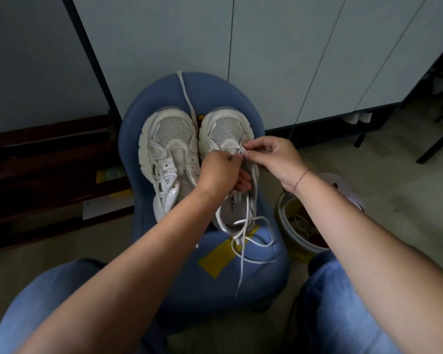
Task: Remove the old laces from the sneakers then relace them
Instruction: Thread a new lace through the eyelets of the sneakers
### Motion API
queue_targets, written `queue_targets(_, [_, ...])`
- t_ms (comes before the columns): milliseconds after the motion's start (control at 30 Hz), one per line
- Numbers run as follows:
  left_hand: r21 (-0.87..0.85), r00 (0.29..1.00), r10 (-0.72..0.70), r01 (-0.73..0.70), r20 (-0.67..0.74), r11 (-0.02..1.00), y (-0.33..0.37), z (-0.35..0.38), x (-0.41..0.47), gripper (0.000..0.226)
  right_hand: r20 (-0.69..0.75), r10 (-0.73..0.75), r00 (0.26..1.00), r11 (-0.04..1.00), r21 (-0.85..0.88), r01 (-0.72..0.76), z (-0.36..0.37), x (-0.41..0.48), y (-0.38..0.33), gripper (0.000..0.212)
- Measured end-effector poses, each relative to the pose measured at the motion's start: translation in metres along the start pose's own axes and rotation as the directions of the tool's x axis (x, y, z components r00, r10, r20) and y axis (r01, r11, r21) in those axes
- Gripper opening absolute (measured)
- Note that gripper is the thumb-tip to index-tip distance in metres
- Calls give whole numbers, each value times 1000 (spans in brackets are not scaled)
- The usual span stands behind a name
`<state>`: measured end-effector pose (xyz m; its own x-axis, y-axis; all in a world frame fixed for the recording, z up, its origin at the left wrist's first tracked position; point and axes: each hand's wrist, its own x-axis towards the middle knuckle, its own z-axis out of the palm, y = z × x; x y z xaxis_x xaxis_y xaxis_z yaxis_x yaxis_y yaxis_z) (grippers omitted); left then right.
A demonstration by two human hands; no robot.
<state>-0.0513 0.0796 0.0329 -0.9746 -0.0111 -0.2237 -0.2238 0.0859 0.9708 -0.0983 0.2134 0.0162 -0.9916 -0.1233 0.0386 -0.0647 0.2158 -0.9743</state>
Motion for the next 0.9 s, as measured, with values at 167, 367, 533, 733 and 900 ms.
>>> queue_targets(167, [-45, 999, -39, 37, -30, 998, 1, 5, -4, 31, 15, -11, 1000, 1000, -10, 11, -2, 1, -1, 16])
queue_targets(367, [-234, 975, -196, 214, 100, 948, 5, 3, -2, 34, 18, -16, 1000, 1000, -1, 16, -2, 2, 1, 16])
queue_targets(533, [-279, 987, -157, 156, 19, 948, 1, 6, -2, 29, 23, -13, 1000, 1000, 9, 13, -2, 1, 0, 17])
queue_targets(733, [-149, 991, -127, 132, 43, 980, -3, -1, -3, 33, 21, -2, 1000, 1000, 7, 2, -2, 1, -1, 17])
queue_targets(900, [8, 991, -114, 114, 69, 993, 0, -15, -12, 16, 8, -28, 1000, 1000, 9, 28, 0, 0, 1, 20])
